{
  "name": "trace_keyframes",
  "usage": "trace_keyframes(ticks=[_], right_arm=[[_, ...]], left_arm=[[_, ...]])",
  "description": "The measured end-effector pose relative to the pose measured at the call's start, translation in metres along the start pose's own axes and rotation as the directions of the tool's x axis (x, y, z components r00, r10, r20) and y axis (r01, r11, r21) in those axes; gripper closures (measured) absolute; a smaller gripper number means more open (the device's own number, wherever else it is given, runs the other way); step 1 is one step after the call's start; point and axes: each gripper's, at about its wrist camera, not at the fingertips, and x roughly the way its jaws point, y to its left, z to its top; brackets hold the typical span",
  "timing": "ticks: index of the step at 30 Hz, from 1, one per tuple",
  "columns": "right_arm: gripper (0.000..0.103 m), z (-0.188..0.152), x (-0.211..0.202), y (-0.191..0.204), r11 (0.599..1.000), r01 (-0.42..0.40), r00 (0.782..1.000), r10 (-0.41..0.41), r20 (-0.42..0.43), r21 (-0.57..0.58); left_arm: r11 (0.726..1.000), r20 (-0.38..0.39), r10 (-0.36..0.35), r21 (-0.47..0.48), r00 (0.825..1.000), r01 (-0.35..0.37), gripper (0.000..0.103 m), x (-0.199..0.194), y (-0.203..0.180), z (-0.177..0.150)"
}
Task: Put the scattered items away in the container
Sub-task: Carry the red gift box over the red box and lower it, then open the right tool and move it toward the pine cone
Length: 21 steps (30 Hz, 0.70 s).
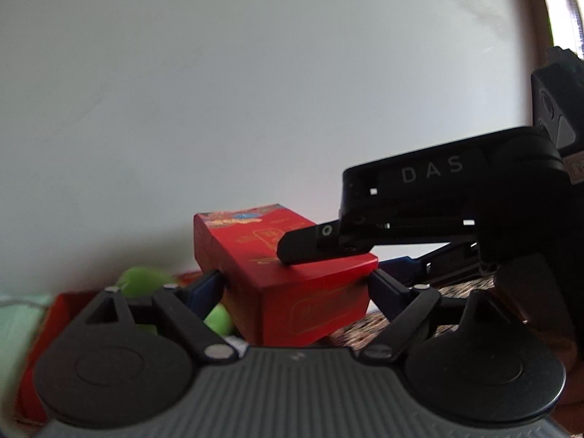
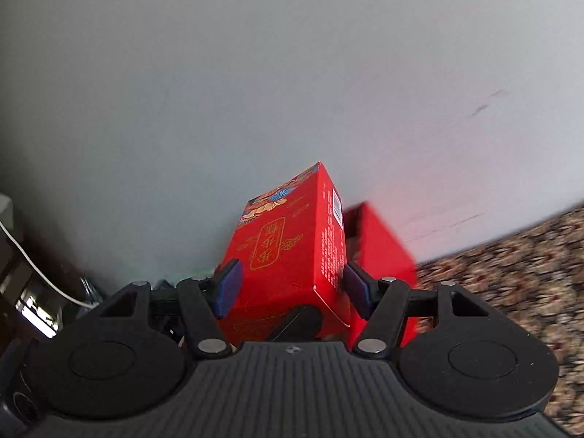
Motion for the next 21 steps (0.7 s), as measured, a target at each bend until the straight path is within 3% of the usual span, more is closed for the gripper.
trace_keyframes(ticks=[4,11,16,21], right_arm=[[0.039,-0.006,0.041,0.009,0.999,0.052,0.997,-0.052,-0.054,-0.014],[0.038,-0.001,0.063,0.011,0.988,0.151,0.987,-0.152,-0.058,-0.015],[0.04,0.002,0.045,0.027,0.978,0.174,0.983,-0.179,-0.035,-0.115],[0.04,0.001,0.034,0.027,0.969,0.18,0.984,-0.18,0.019,-0.17]], left_arm=[[0.999,-0.065,-0.018,-0.028,0.998,0.016,0.017,0.015,0.022,-0.015],[0.999,-0.08,-0.027,-0.031,0.996,0.025,0.015,0.031,0.021,-0.02],[0.998,-0.026,-0.056,0.025,0.998,0.056,0.015,0.003,0.011,-0.025],[0.999,0.039,-0.051,0.019,0.998,0.05,0.014,-0.03,0.016,-0.021]])
